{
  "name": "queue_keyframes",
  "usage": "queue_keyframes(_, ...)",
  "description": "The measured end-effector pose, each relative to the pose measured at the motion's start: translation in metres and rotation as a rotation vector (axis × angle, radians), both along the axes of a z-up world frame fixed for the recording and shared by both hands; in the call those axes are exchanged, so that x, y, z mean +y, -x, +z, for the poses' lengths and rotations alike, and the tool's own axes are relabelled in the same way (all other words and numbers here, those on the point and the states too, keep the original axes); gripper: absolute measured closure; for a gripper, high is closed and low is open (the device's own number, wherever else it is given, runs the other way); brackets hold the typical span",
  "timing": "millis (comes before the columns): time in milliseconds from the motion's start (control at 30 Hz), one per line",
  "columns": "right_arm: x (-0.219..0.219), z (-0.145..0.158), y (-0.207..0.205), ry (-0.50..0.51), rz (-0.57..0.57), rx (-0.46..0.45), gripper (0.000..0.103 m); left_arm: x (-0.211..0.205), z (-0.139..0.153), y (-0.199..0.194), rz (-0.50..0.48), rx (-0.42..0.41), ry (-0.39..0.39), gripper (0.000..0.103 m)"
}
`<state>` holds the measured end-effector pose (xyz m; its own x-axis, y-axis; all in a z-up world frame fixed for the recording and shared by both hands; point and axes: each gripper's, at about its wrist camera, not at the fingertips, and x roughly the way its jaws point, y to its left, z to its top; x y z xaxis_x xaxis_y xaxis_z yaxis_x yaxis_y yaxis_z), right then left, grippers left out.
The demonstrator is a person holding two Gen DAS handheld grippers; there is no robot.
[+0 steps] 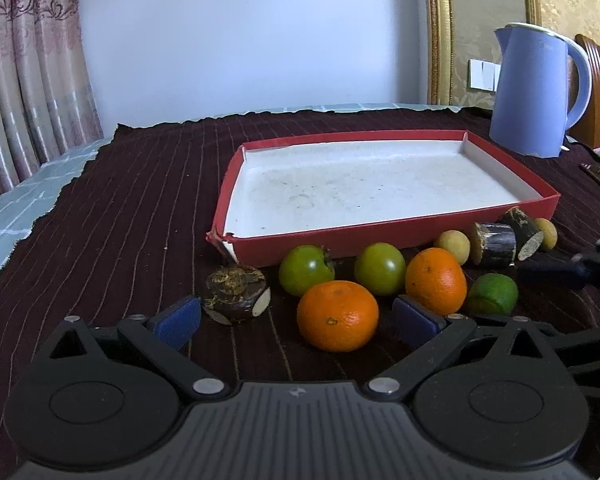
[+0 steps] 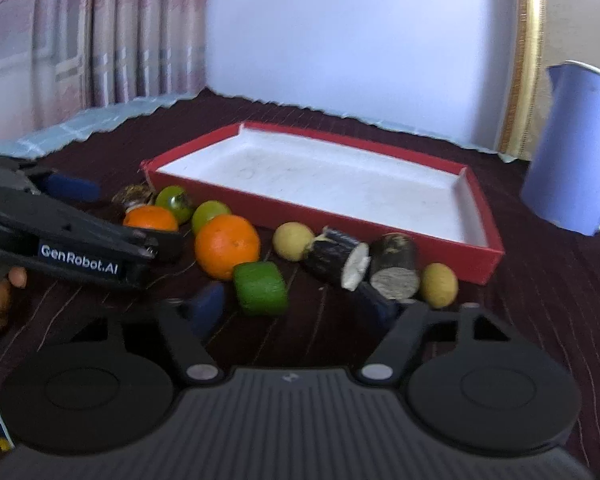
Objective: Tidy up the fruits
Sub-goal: 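Move both tools toward the row of fruits in front of the tray, then grasp the orange with the left tool while the right tool grasps the cut lime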
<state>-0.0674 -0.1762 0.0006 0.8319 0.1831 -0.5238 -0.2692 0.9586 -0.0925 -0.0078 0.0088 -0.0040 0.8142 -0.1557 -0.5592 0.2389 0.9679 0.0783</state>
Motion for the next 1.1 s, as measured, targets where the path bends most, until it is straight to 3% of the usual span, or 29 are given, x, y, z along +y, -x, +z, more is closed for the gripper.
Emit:
queue_keyframes(67, 0.003, -0.001, -0.002, -0.005, 0.021, 0.014, 0.064, -0.001, -0.001, -0.001, -0.001, 0.001, -0.003, 0.0)
queue_keyframes(167, 0.004, -0.001, -0.006, -0.022, 0.041, 0.029, 0.077, -0.003, -0.003, -0.001, -0.009, 0.008, -0.014, 0.0)
queue_keyframes(433, -0.005, 0.001, 0.0, -0.029, 0.0, 0.006, 0.078, -0.004, -0.005, -0.004, -0.031, 0.048, 0.029, 0.002)
queue_keyframes(567, -0.015, -0.001, -0.001, -0.039, -0.029, 0.01, 0.078, -0.011, -0.006, -0.004, -0.024, 0.042, 0.003, 0.014)
queue_keyframes(667, -0.018, -0.003, -0.001, -0.054, -0.029, 0.01, 0.078, -0.014, -0.006, -0.004, -0.006, 0.029, -0.02, 0.033)
queue_keyframes(767, -0.017, -0.005, -0.001, -0.056, -0.028, 0.005, 0.078, -0.014, -0.005, -0.003, -0.021, 0.029, -0.012, 0.062)
queue_keyframes(1100, -0.02, -0.005, 0.001, -0.081, -0.036, 0.001, 0.078, -0.014, -0.004, -0.001, -0.015, 0.034, -0.012, 0.063)
